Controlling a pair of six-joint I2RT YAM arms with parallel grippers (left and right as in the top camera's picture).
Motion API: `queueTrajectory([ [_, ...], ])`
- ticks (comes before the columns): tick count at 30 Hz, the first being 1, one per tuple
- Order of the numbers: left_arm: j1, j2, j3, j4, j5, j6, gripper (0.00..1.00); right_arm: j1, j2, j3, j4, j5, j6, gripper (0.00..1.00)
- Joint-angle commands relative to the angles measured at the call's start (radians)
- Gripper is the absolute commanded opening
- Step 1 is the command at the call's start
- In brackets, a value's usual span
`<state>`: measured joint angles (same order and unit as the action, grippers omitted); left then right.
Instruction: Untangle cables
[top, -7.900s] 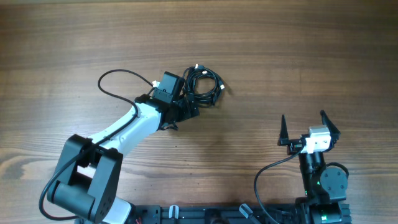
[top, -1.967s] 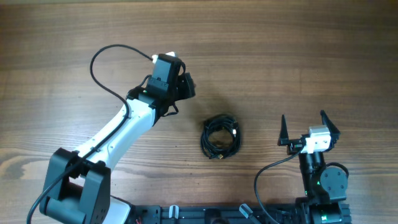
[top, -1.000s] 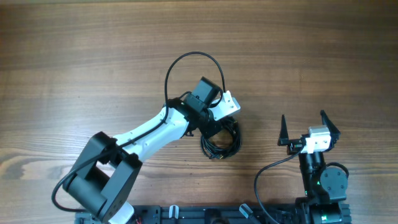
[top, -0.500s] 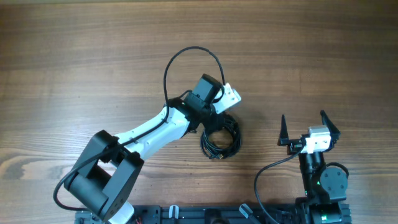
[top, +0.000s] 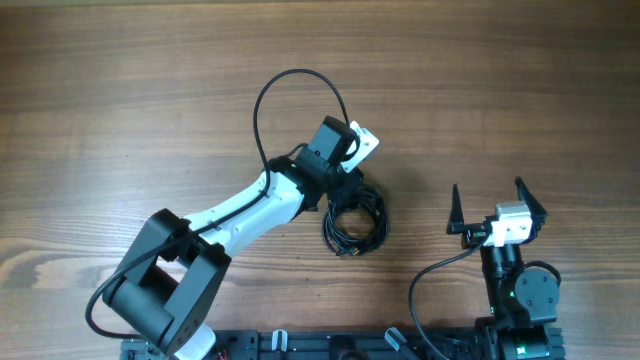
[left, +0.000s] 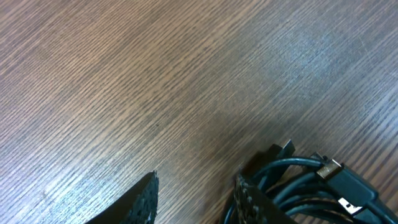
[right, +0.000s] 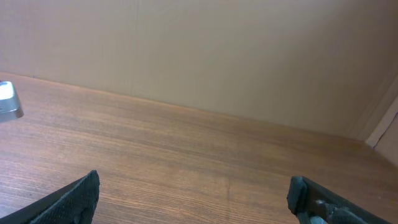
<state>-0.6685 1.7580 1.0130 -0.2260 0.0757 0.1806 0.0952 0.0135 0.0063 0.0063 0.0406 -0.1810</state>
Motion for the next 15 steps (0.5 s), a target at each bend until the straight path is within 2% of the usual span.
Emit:
queueTrajectory([
  [1, 0.005, -0.017, 0.006, -0.036, 0.097, 0.081, 0.5, -0.005, -0.009, -0.001, 0.003, -0.017, -0.002, 1.0],
  [4, 0.005, -0.016, 0.006, -0.134, 0.182, 0.249, 0.54, -0.005, -0.009, -0.001, 0.003, -0.017, -0.002, 1.0],
  [7, 0.005, -0.013, 0.006, -0.194, 0.182, 0.33, 0.49, -0.005, -0.009, -0.001, 0.003, -0.016, -0.003, 1.0],
  [13, 0.005, 0.026, 0.006, -0.169, 0.182, 0.336, 0.36, -0.005, -0.009, -0.001, 0.003, -0.017, -0.002, 1.0],
  [15, 0.005, 0.038, 0.006, -0.154, 0.182, 0.336, 0.36, -0.005, -0.009, -0.001, 0.003, -0.016, -0.002, 1.0],
])
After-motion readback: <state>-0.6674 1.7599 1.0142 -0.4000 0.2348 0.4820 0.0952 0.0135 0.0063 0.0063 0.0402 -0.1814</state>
